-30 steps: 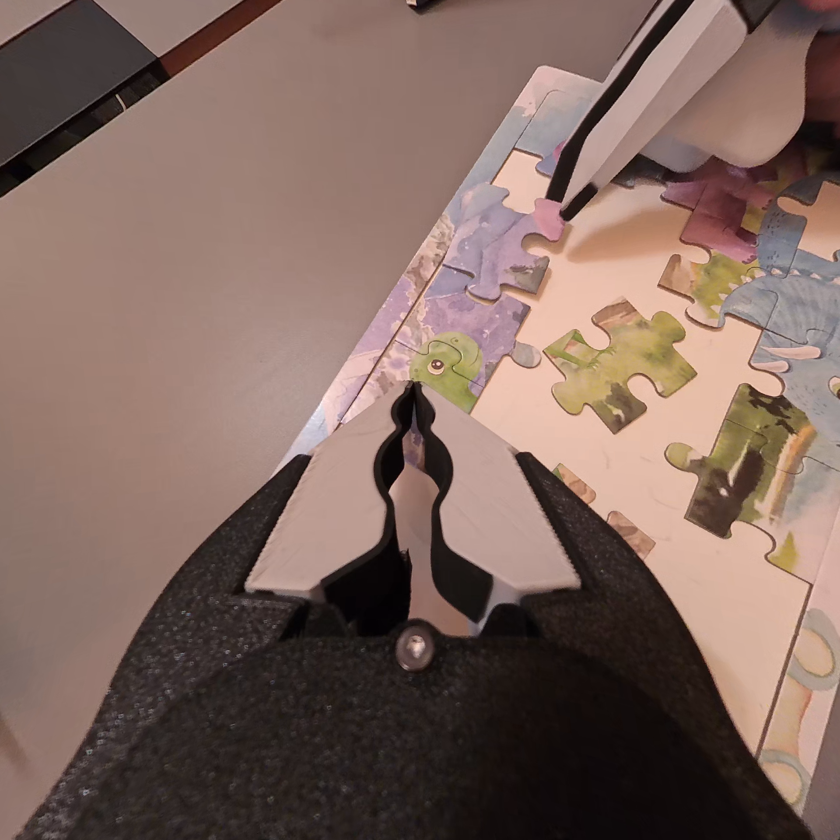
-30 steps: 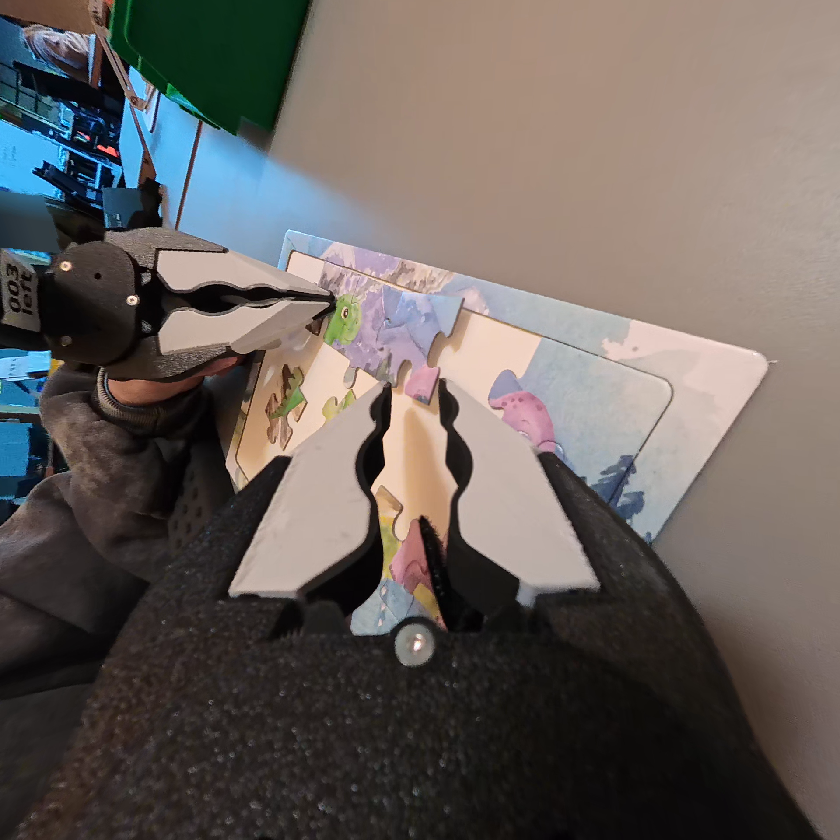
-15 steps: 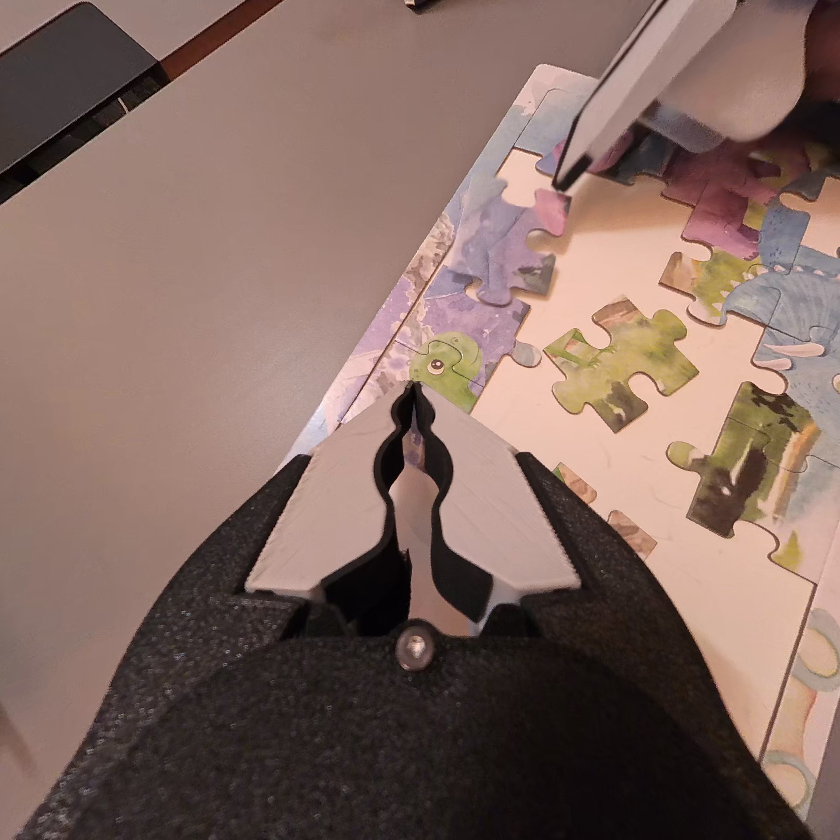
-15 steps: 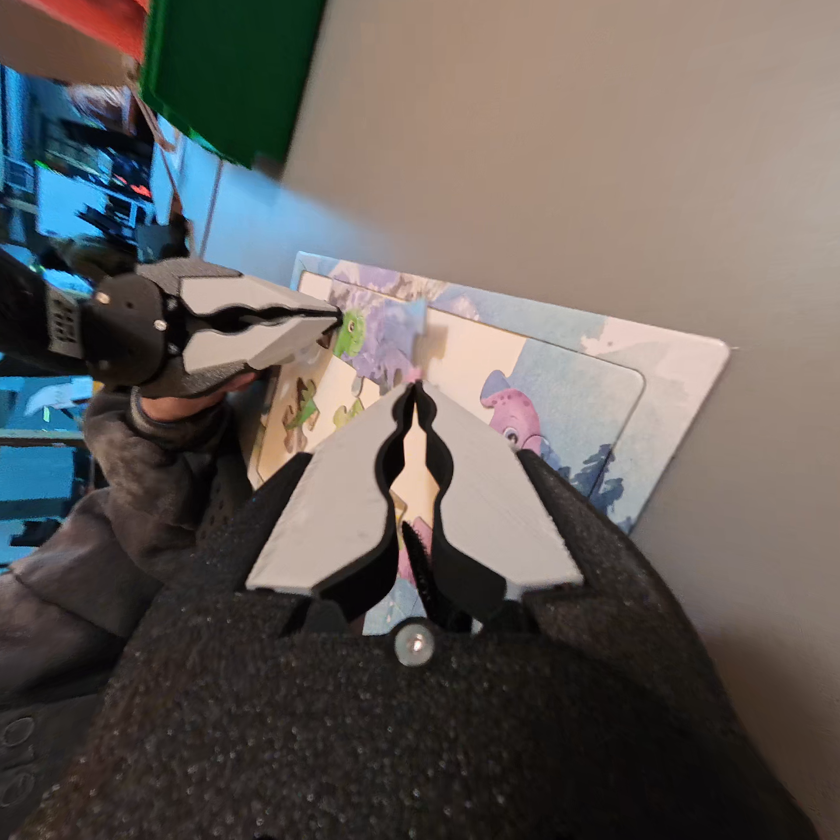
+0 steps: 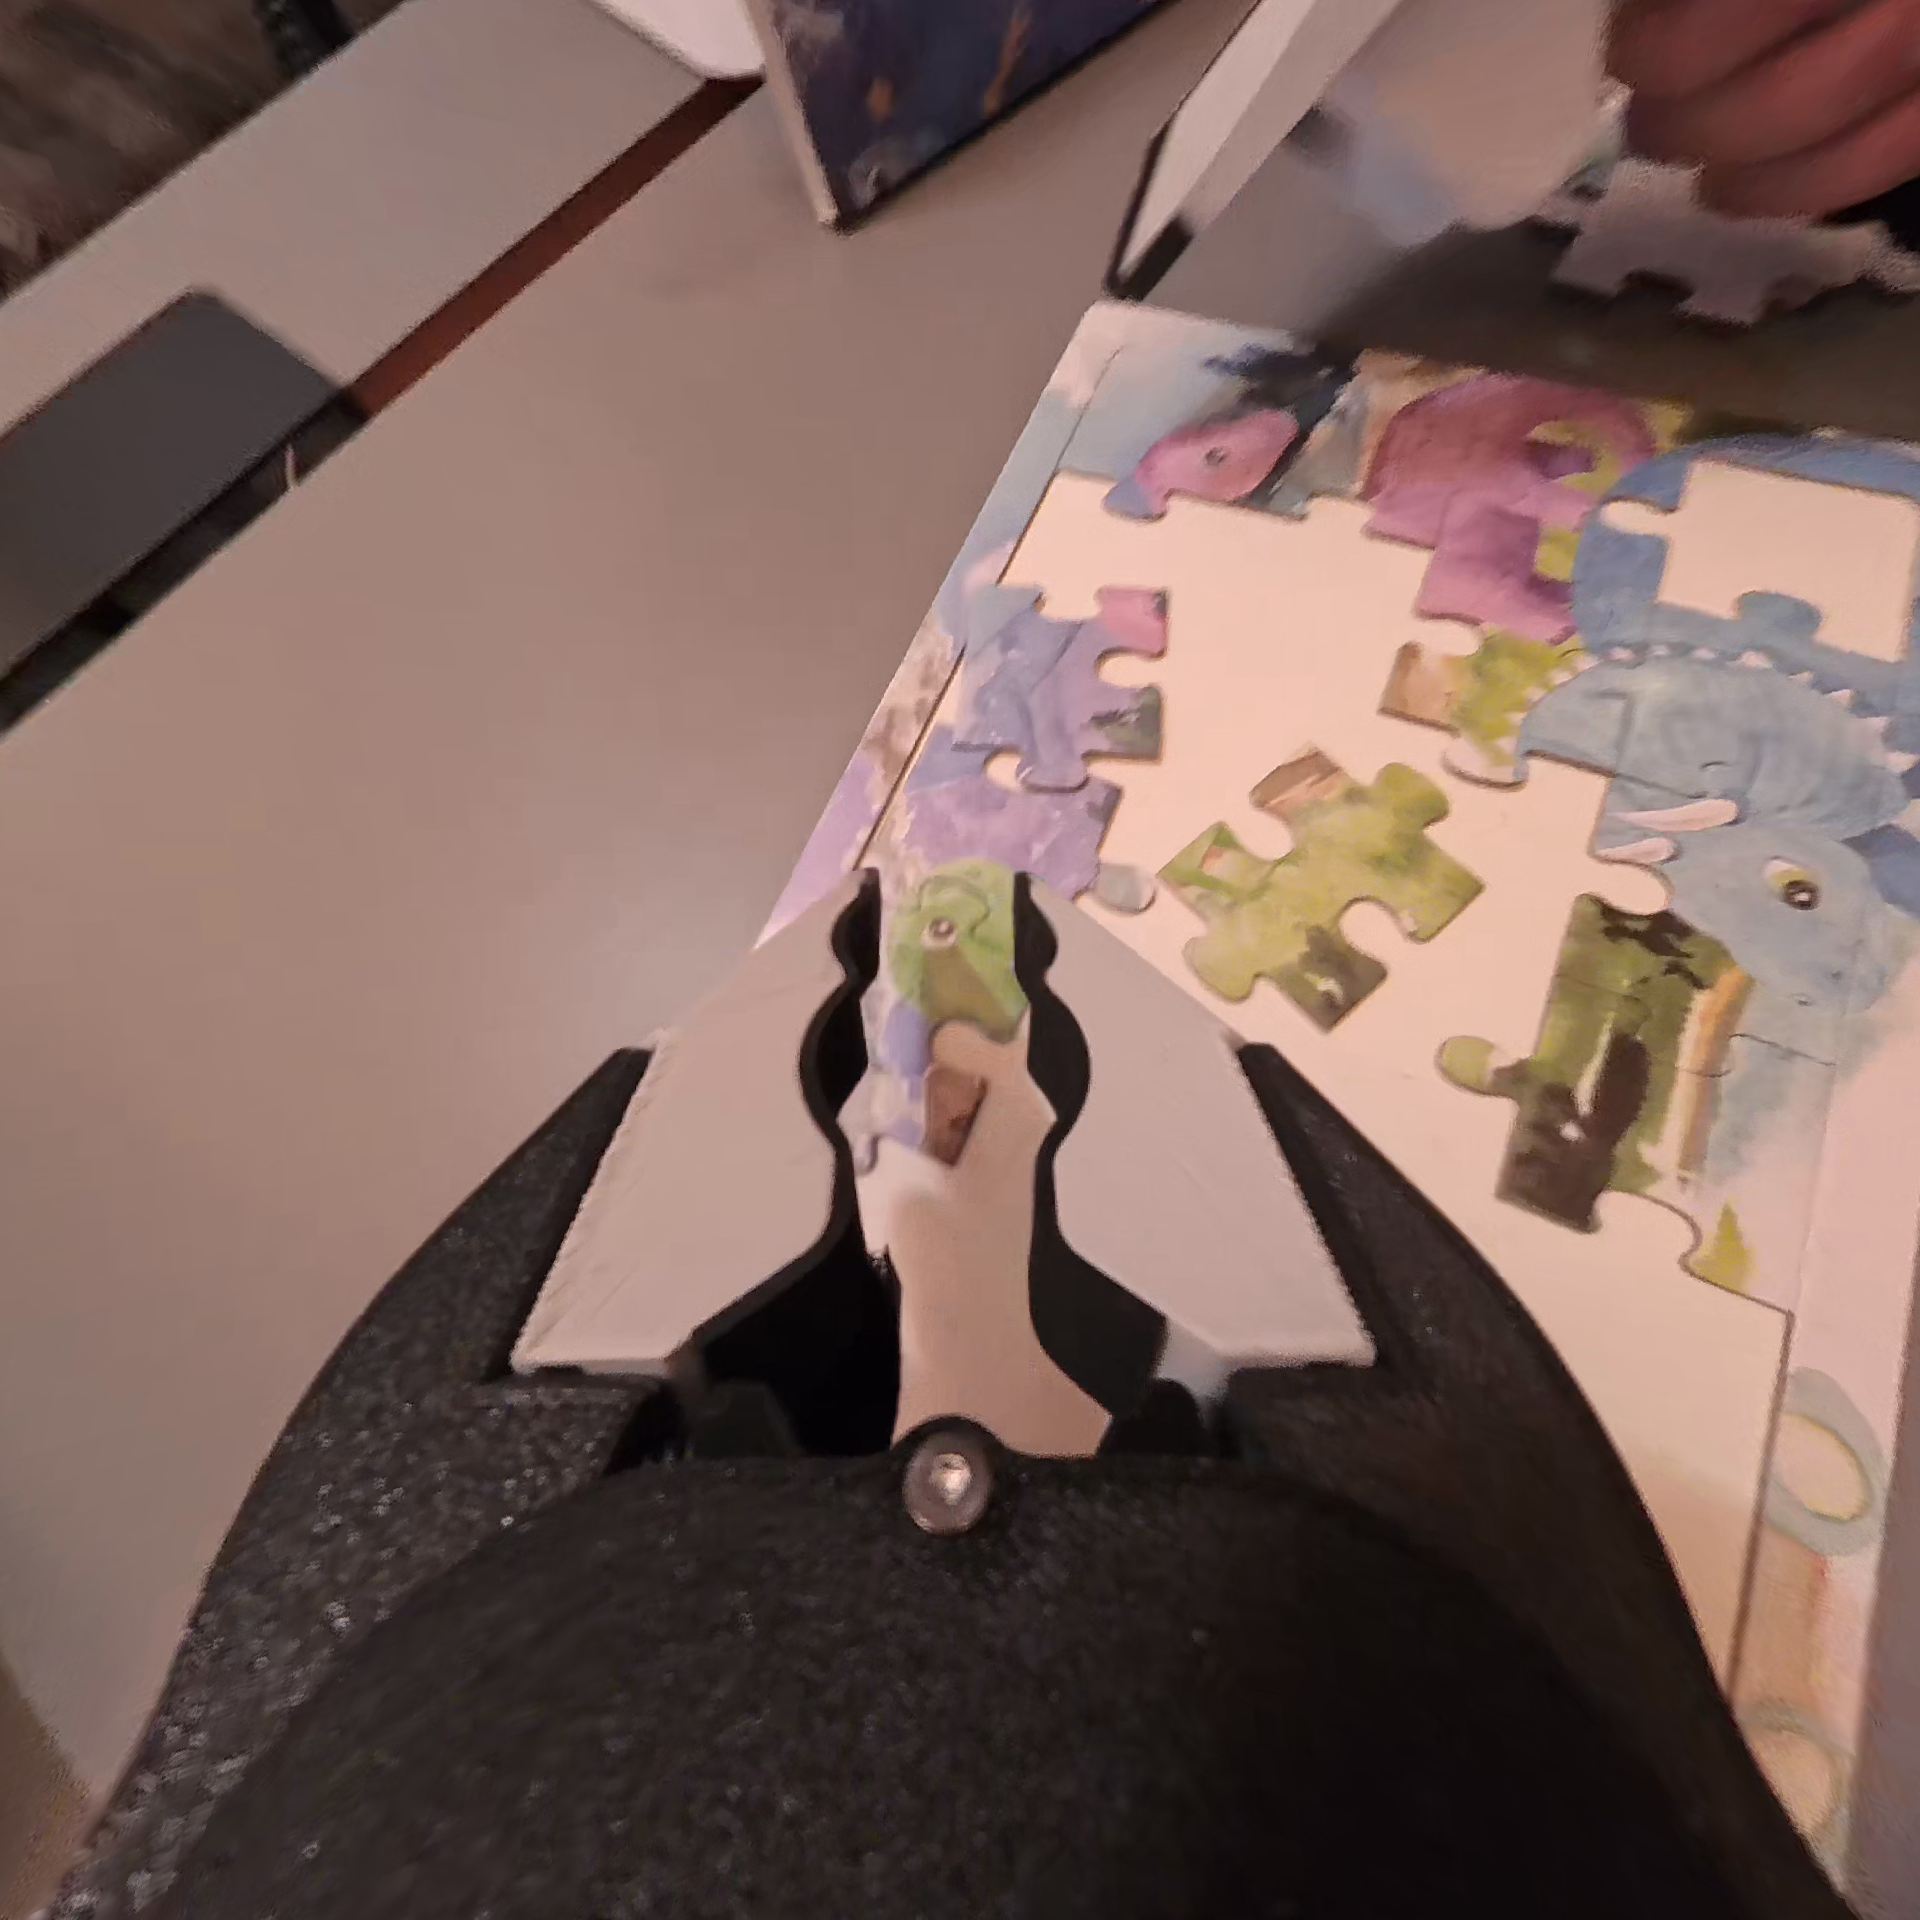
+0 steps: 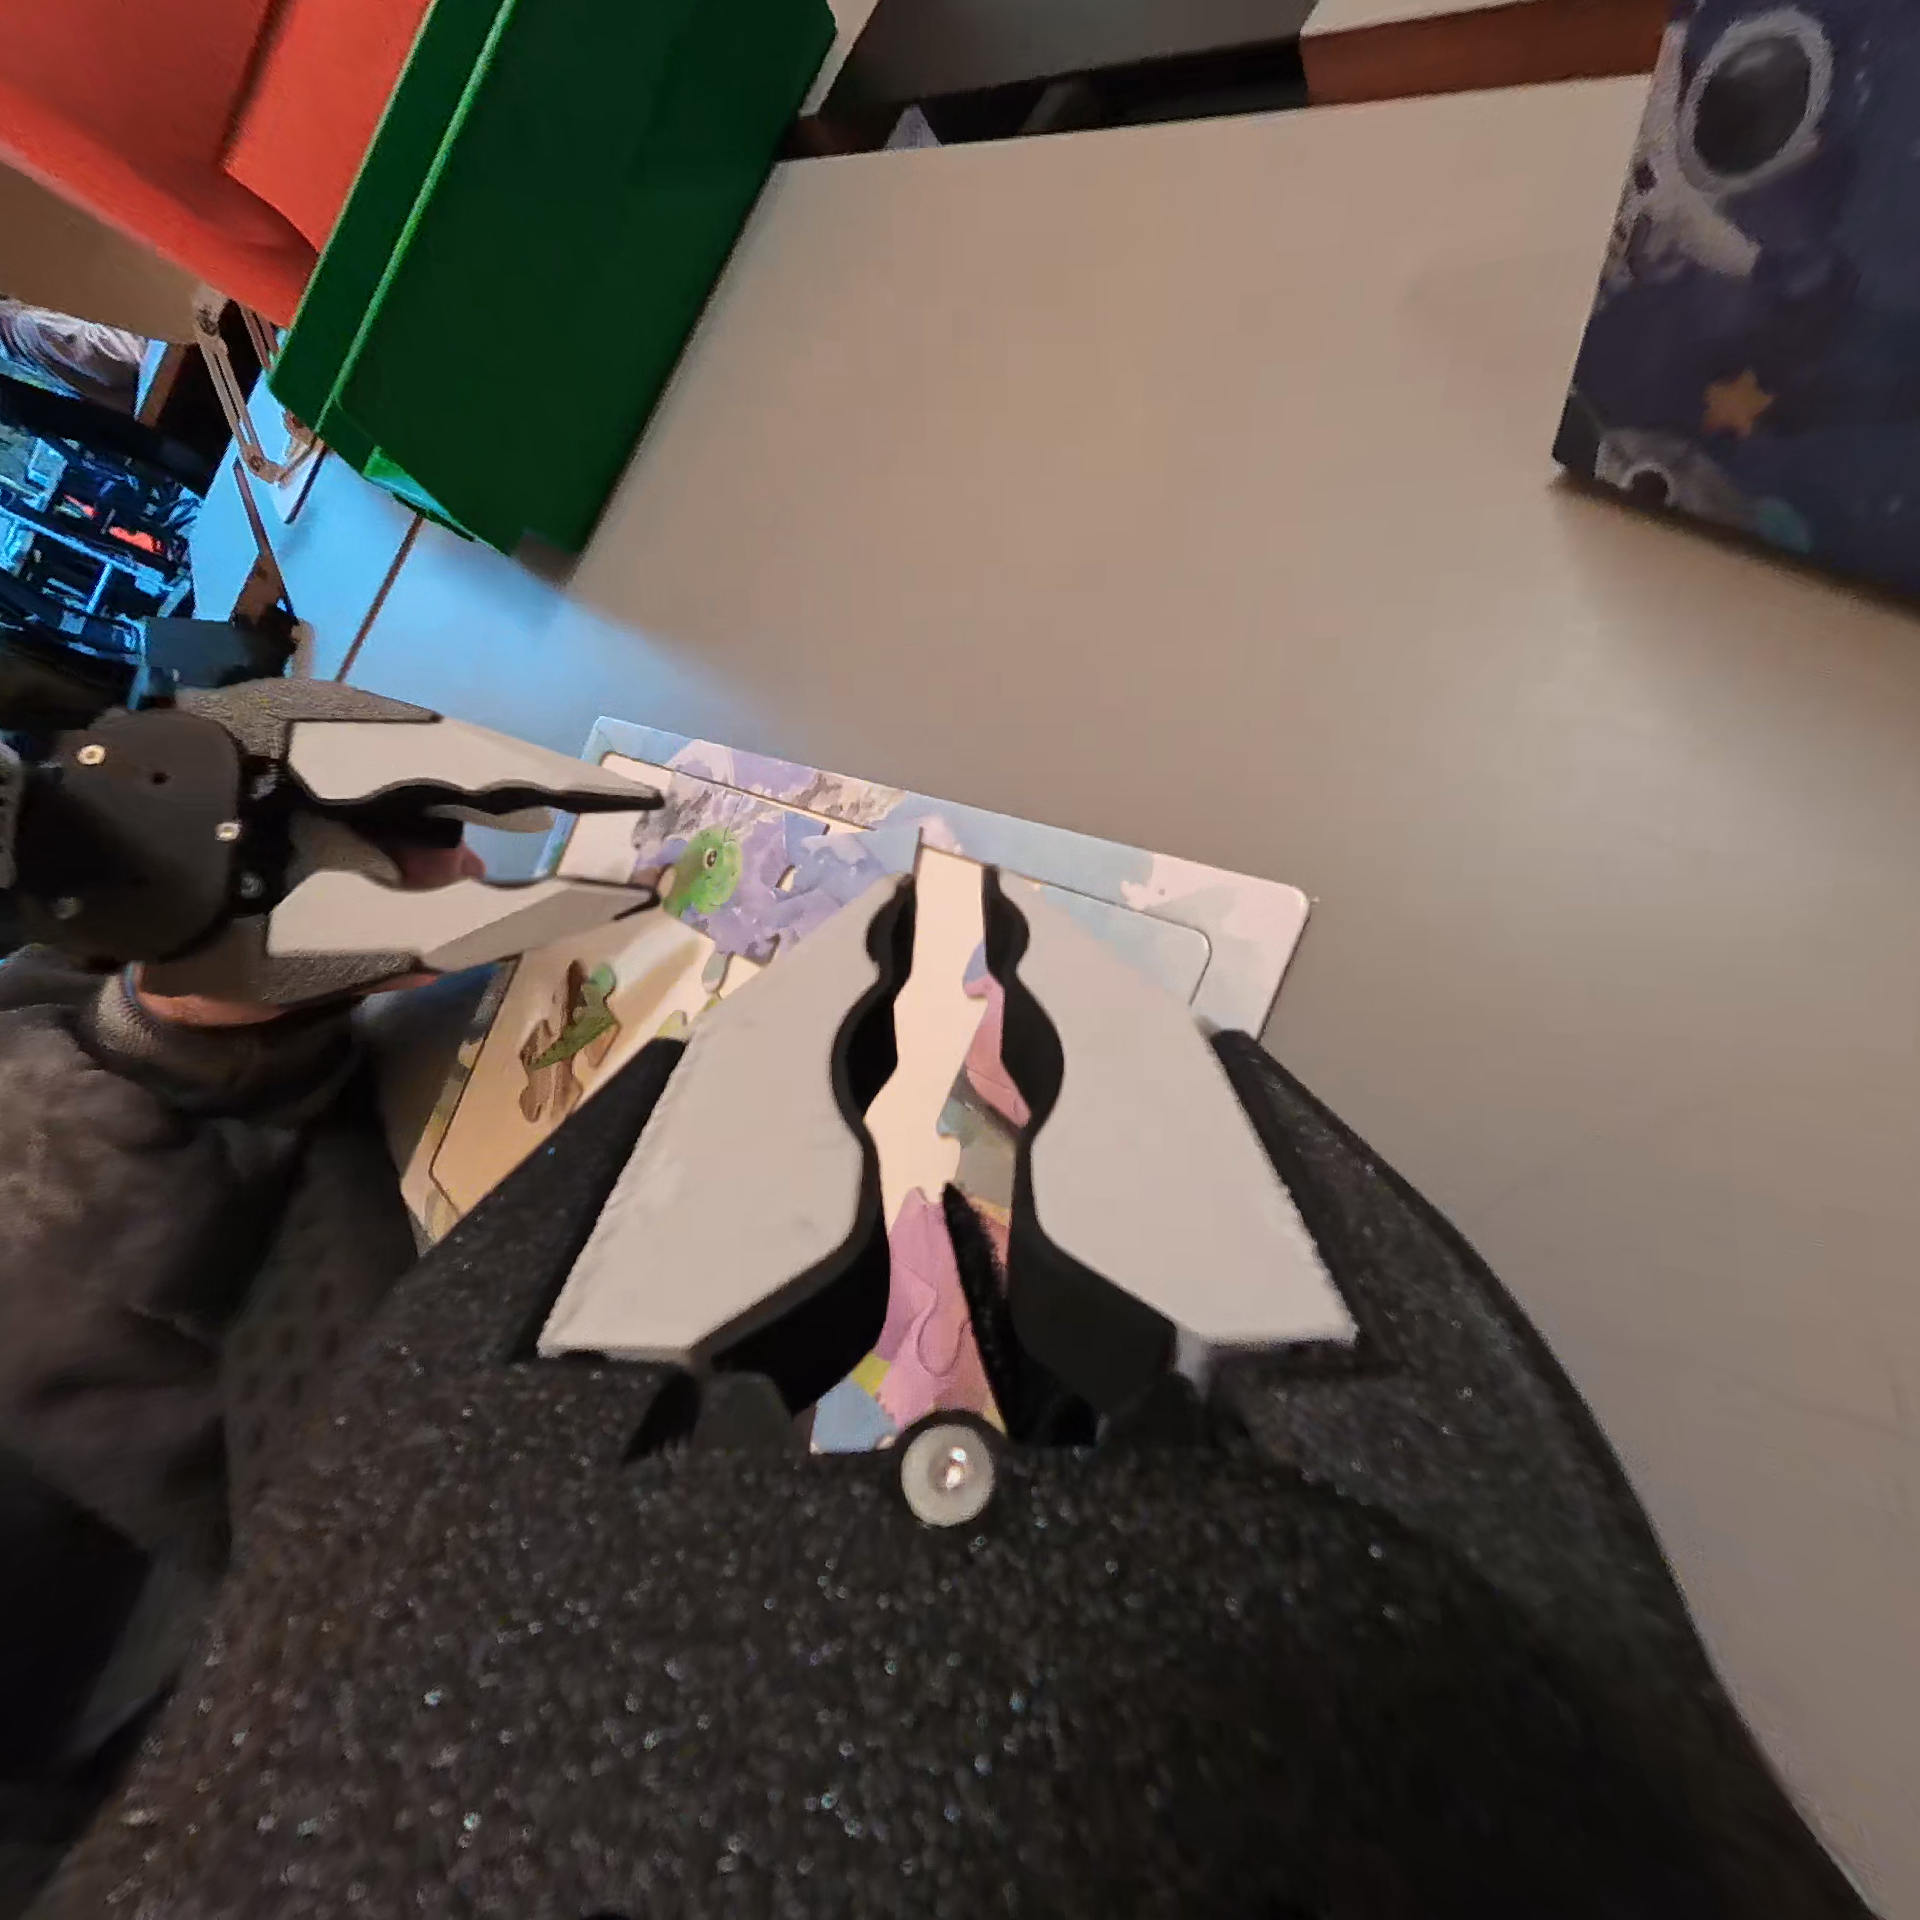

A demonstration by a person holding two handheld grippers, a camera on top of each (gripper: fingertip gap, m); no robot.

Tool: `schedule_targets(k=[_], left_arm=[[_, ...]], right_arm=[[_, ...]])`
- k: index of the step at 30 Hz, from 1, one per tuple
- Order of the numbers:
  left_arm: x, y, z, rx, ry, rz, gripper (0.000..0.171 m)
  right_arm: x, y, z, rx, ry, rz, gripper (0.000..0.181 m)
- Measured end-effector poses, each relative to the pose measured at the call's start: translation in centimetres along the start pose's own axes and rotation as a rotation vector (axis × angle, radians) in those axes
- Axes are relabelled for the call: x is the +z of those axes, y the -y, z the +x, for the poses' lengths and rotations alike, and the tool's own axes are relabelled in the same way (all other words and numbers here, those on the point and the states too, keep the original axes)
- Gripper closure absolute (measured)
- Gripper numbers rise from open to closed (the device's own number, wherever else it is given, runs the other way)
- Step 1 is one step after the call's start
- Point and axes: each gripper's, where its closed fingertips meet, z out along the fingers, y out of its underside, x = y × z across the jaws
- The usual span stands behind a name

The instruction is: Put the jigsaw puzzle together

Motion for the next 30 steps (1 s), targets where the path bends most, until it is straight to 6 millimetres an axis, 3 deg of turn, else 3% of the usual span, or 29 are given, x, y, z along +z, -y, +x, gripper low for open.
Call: schedule_targets(k=[3, 6, 9, 17, 25, 30], left_arm=[[0.6, 2.1, 1.8, 0.055, -0.083, -0.005, 0.133], [2.8, 2.5, 3.2, 0.068, -0.151, -0.084, 0.121], [4.9, 1.9, 2.2, 0.082, -0.097, -0.157, 0.121], [4.9, 1.6, 2.4, -0.036, -0.185, -0.147, 0.125], [4.9, 2.0, 2.6, 0.144, -0.178, -0.142, 0.125], [5.1, 4.0, 3.2, 0.203, -0.199, -0.132, 0.125]], right_arm=[[-0.1, 0.4, 0.6, 0.008, -0.029, 0.015, 0.169], [-0.4, 0.9, 1.2, 0.038, -0.041, 0.051, 0.169], [-0.7, 1.2, 1.6, 0.065, -0.038, 0.076, 0.169], [-0.4, 1.1, 1.4, 0.081, -0.006, 0.055, 0.167], [-0.3, 0.9, 1.0, 0.062, 0.004, 0.034, 0.167], [-0.8, 1.2, 1.3, 0.073, 0.003, 0.047, 0.167]])
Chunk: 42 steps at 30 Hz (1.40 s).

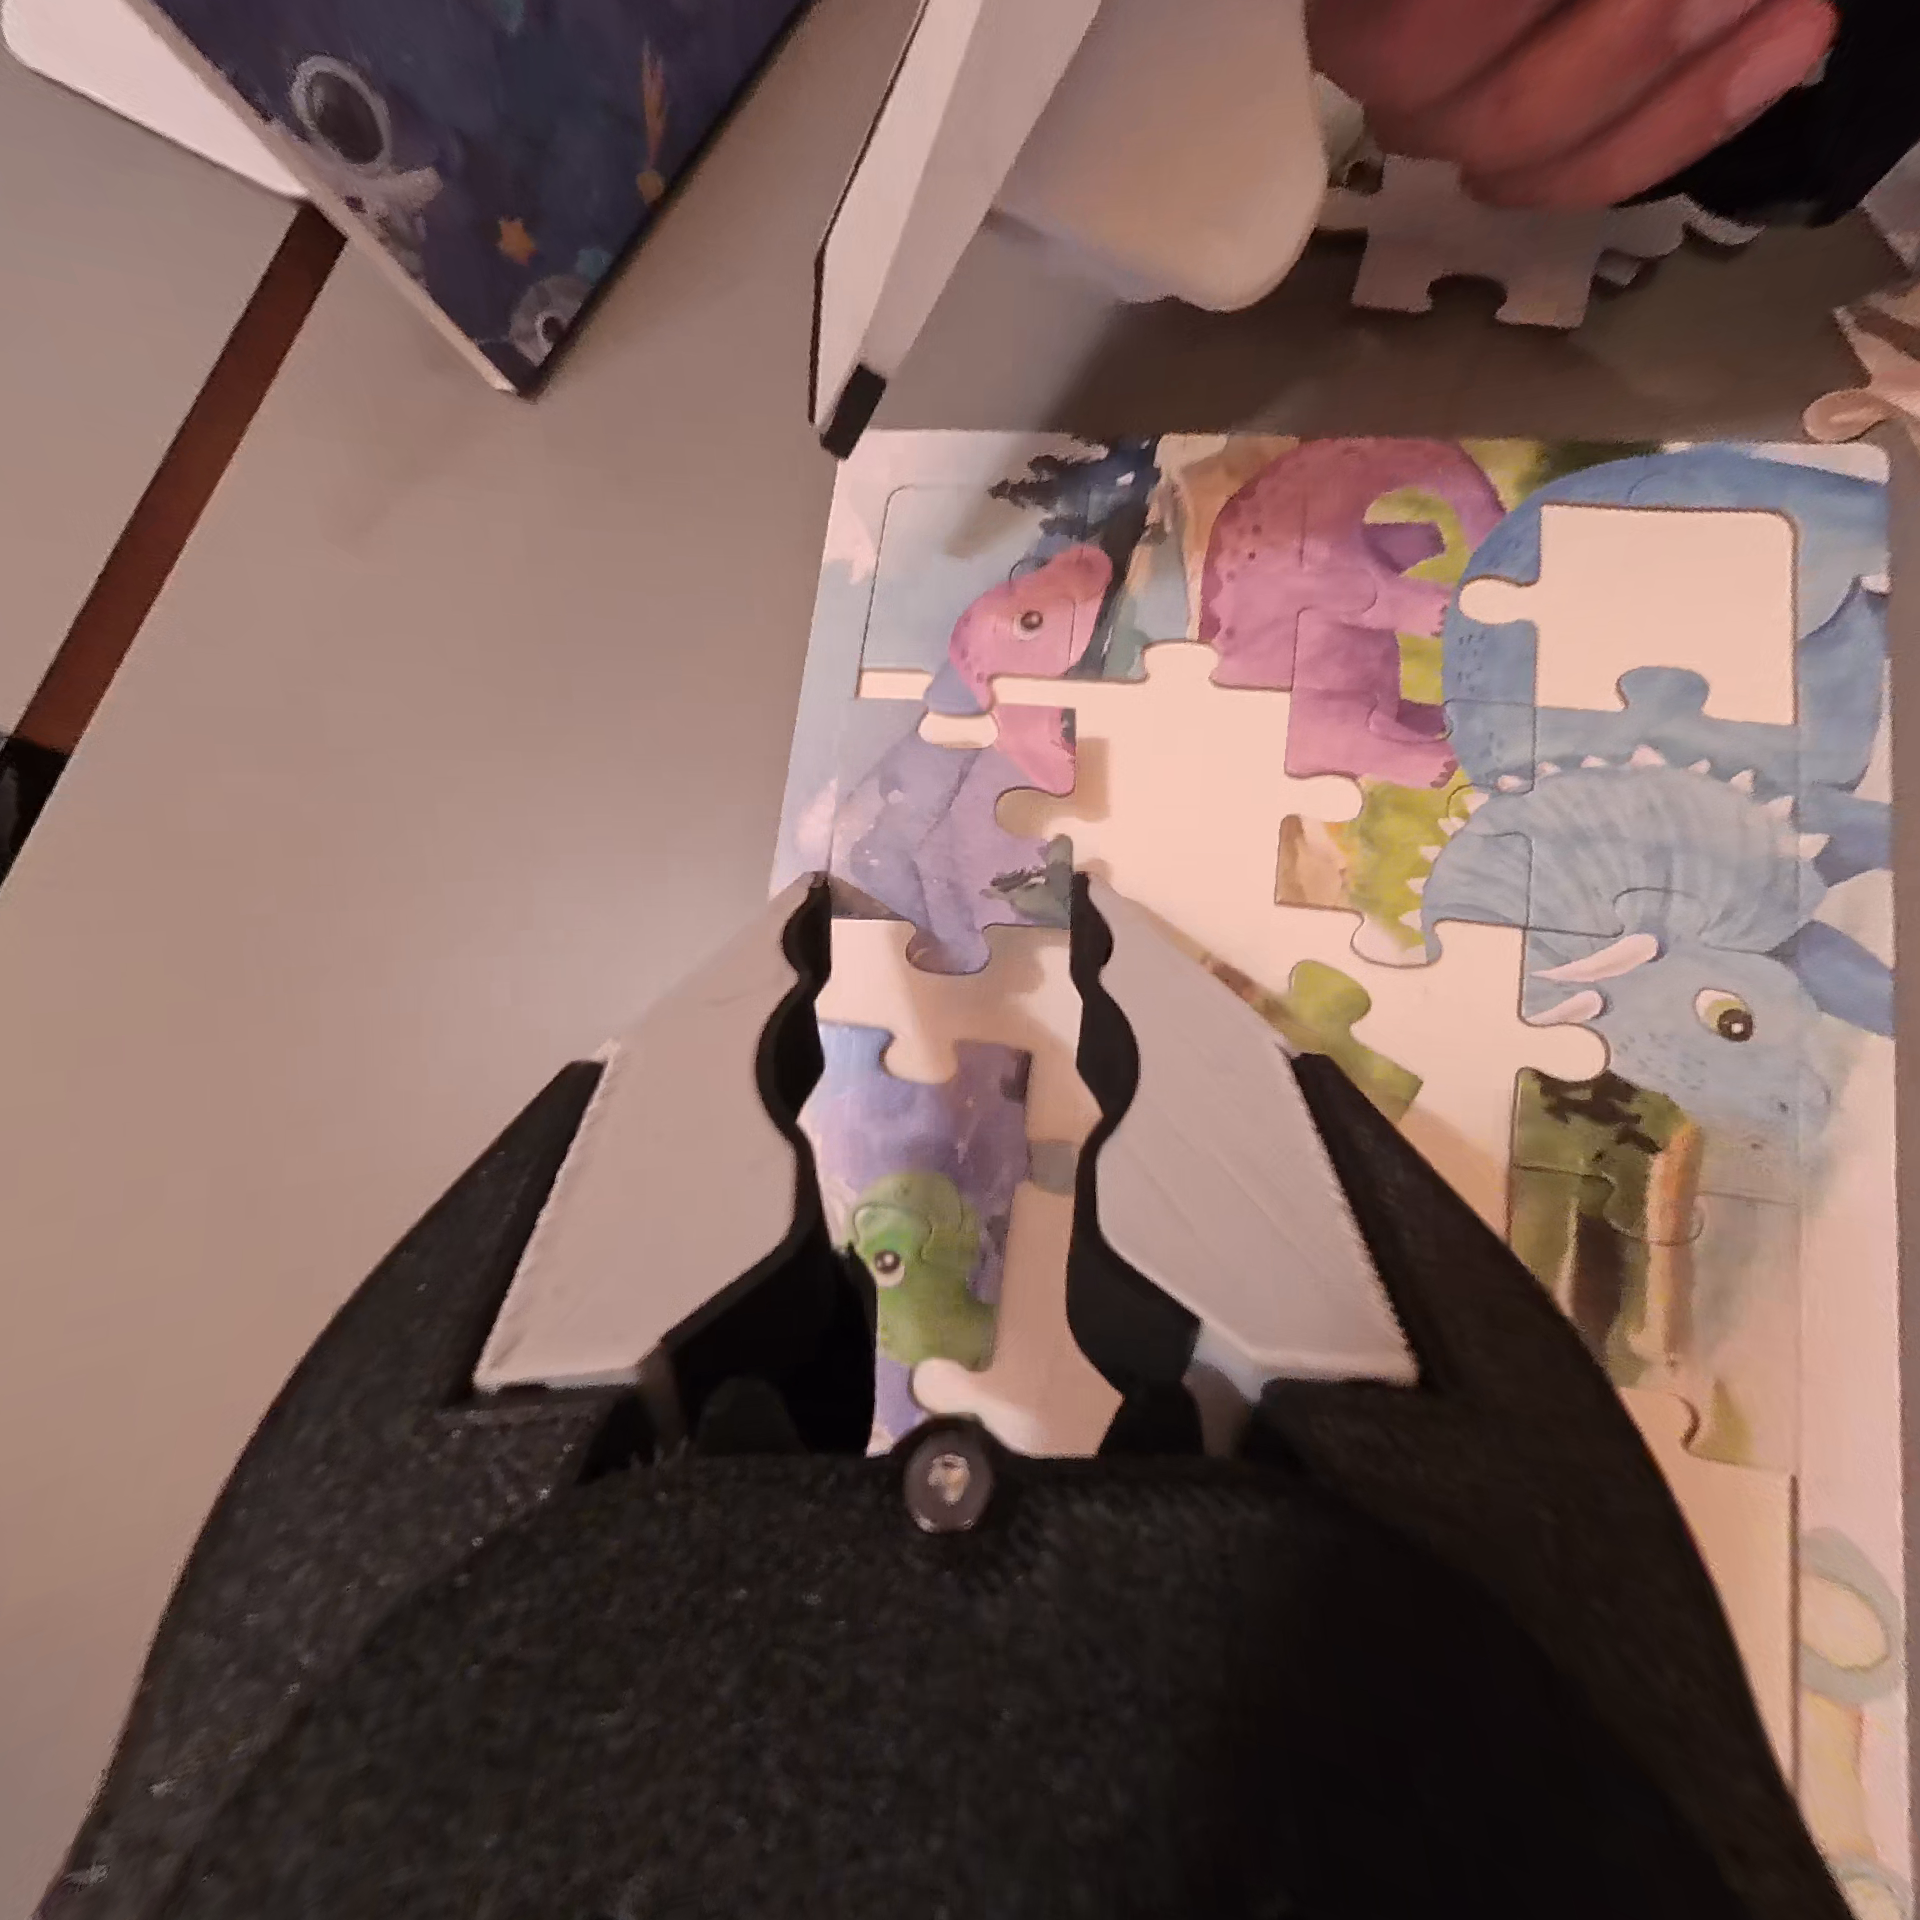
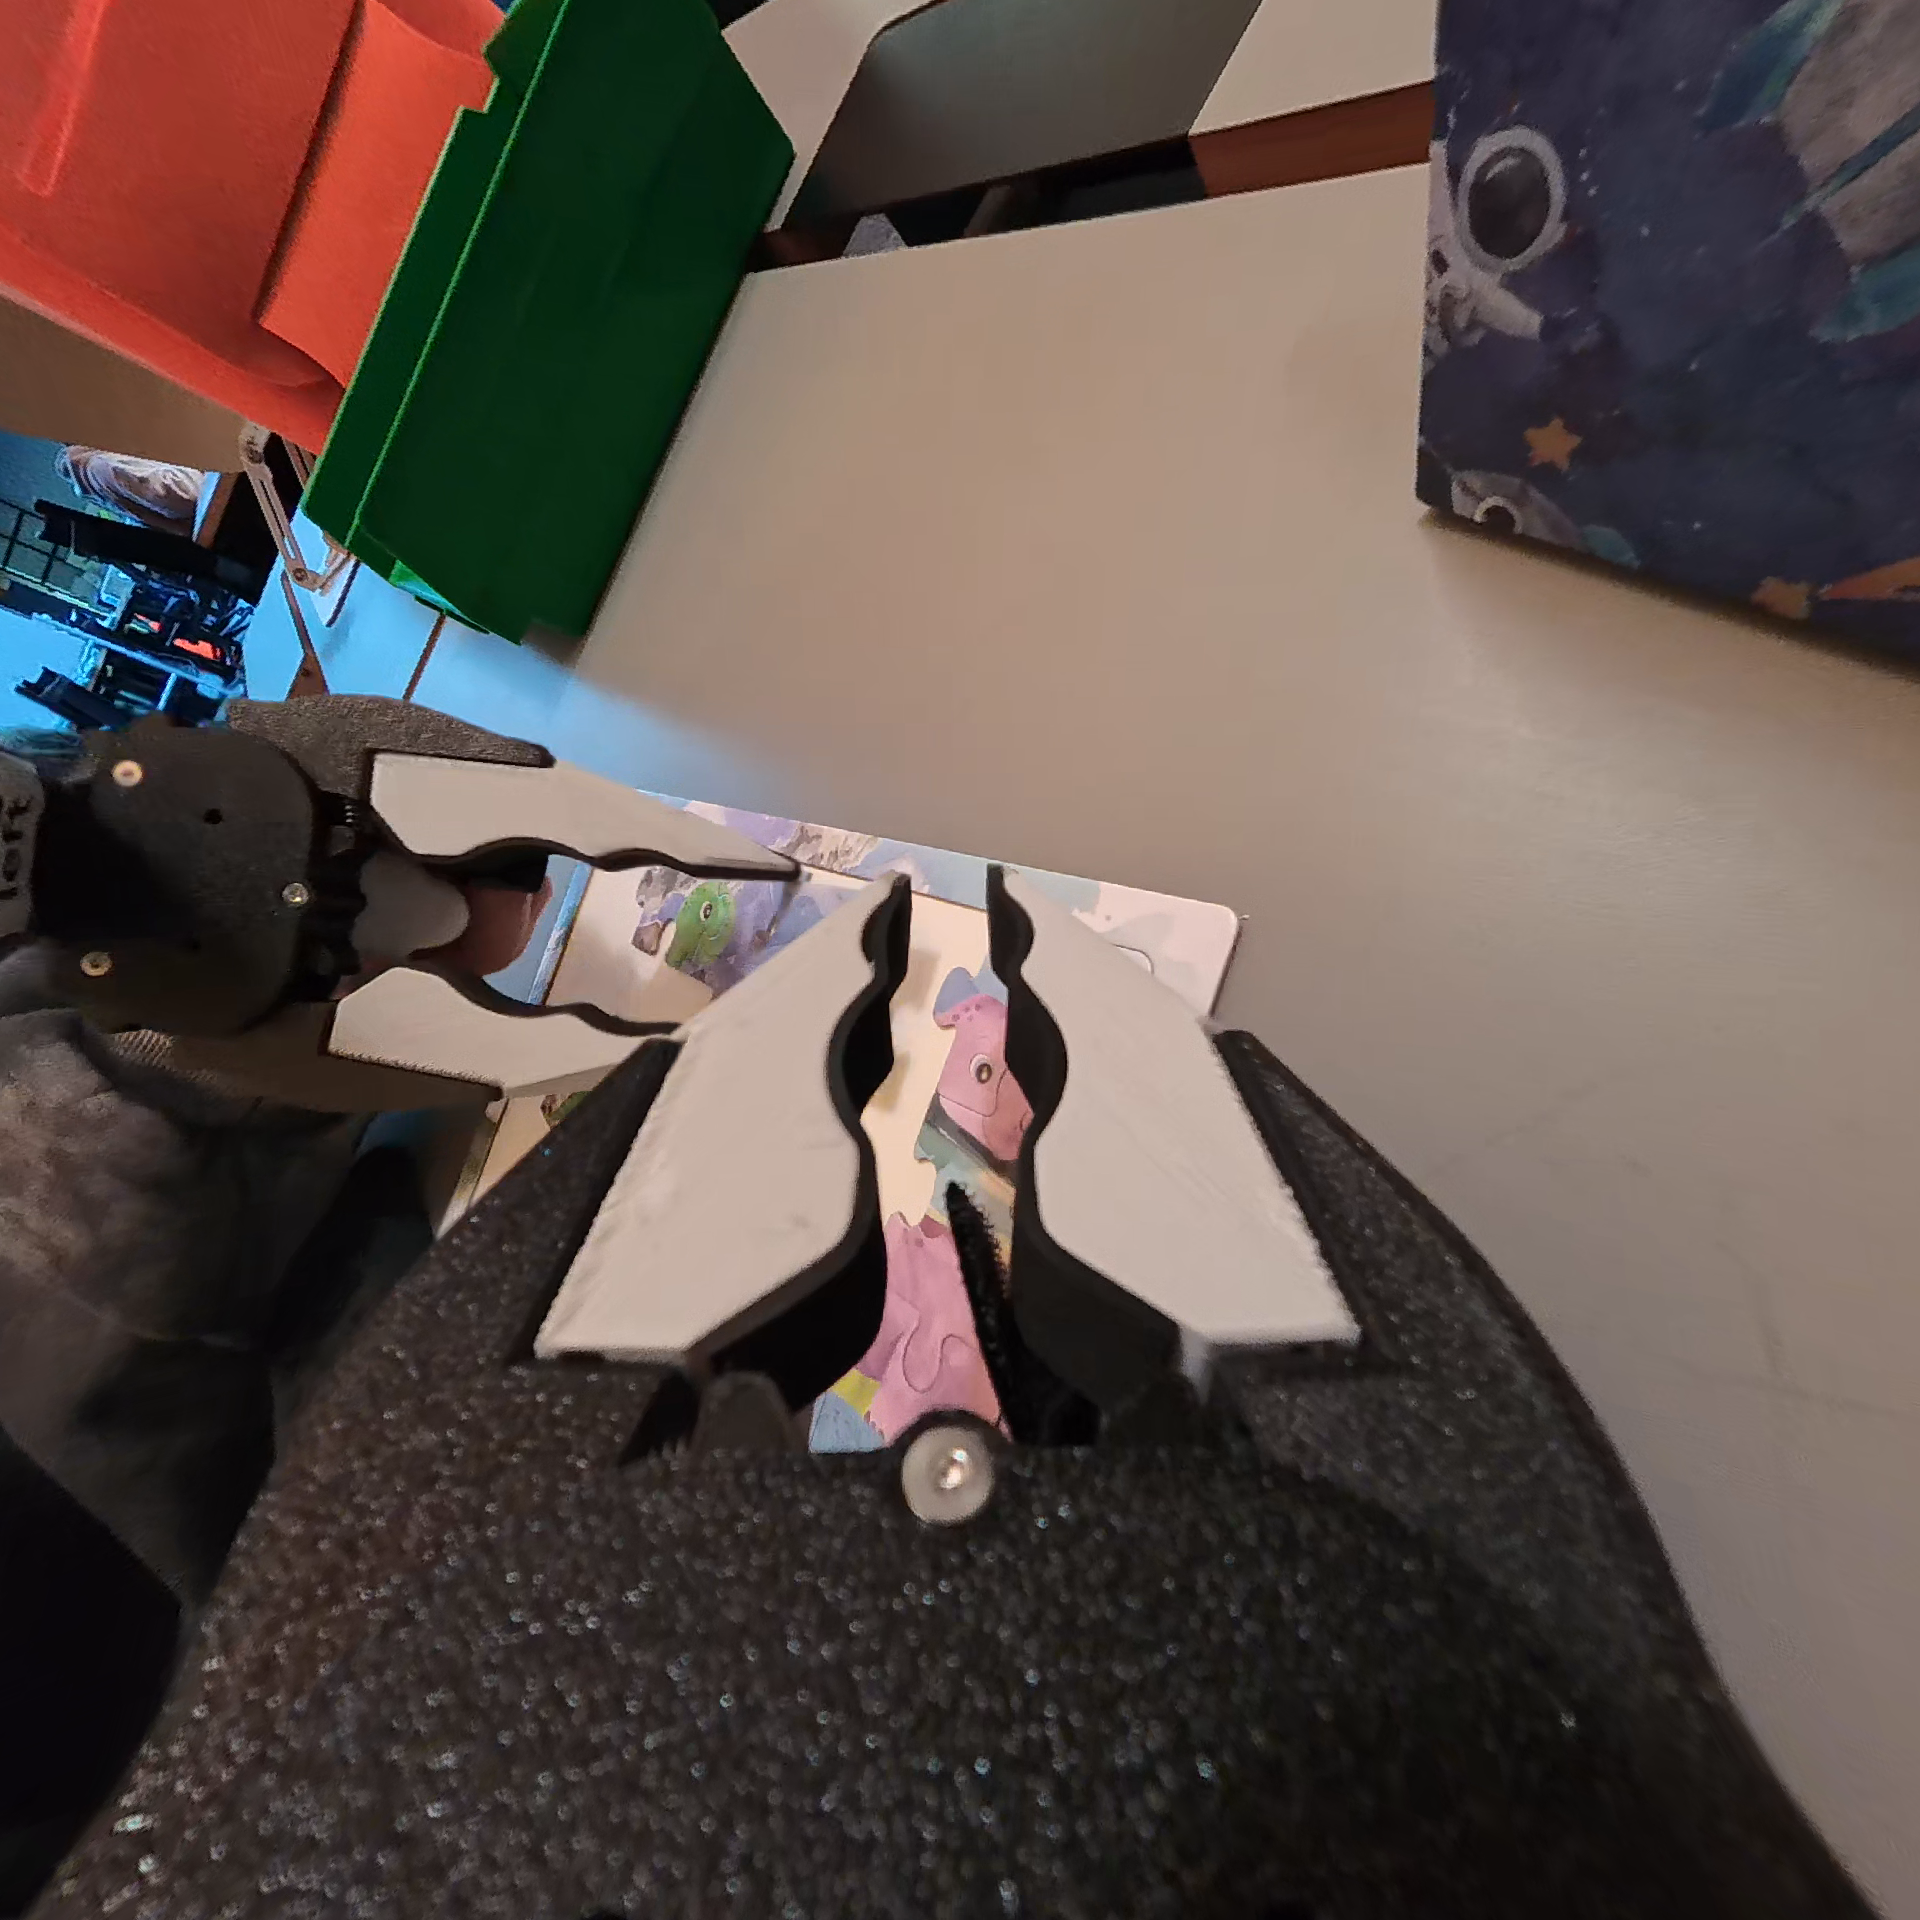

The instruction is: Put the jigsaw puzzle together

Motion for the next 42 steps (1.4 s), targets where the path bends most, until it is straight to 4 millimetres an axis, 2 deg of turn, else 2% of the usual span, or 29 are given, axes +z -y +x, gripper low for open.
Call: schedule_targets(k=[5, 8, 12, 17, 18, 22, 25, 28, 30, 32, 34, 36, 40, 42], left_arm=[[1.5, 0.3, -0.1, 0.007, -0.072, -0.059, 0.125], [2.0, 0.3, 0.0, -0.003, -0.098, -0.064, 0.126], [2.4, 0.4, 0.0, -0.012, -0.103, -0.056, 0.125], [2.5, 0.4, 0.1, -0.015, -0.121, -0.044, 0.126], [2.5, 0.3, 0.3, -0.016, -0.136, -0.043, 0.134], [2.5, 0.5, 0.0, -0.012, -0.094, -0.009, 0.131], [2.3, 0.5, 0.5, -0.013, -0.084, 0.049, 0.144], [1.9, 0.2, 0.3, -0.014, -0.069, 0.073, 0.146], [1.4, 0.7, -0.1, -0.03, -0.056, 0.115, 0.149], [0.8, 1.3, -0.1, -0.054, -0.071, 0.161, 0.16], [0.8, 1.5, 0.1, -0.082, -0.098, 0.18, 0.171], [1.4, 1.1, 0.1, -0.061, -0.082, 0.15, 0.171], [2.4, 0.3, 0.1, -0.005, -0.026, 0.082, 0.171], [2.4, 0.4, 0.1, 0.003, -0.01, 0.079, 0.171]], right_arm=[[0.1, -0.3, -0.3, -0.01, 0.016, -0.016, 0.168], [0.7, -1.3, -1.0, -0.074, 0.032, -0.075, 0.181], [1.8, -3.0, -1.6, -0.186, 0.01, -0.172, 0.181], [3.1, -4.4, -0.4, -0.258, -0.092, -0.246, 0.181], [3.2, -4.3, -0.4, -0.252, -0.09, -0.236, 0.181], [3.1, -4.3, -0.1, -0.198, -0.084, -0.227, 0.181], [3.1, -4.3, -0.1, -0.151, -0.062, -0.221, 0.181], [2.9, -4.0, -0.3, -0.158, -0.052, -0.218, 0.181], [2.2, -2.8, -0.9, -0.165, -0.038, -0.162, 0.181], [1.4, -1.5, -1.3, -0.165, -0.03, -0.093, 0.181], [1.0, -1.2, -1.6, -0.169, -0.021, -0.078, 0.181], [1.3, -2.6, -2.0, -0.179, 0.008, -0.149, 0.181], [2.3, -5.4, -0.4, -0.258, -0.092, -0.282, 0.181], [2.3, -5.1, -0.4, -0.261, -0.099, -0.266, 0.181]])
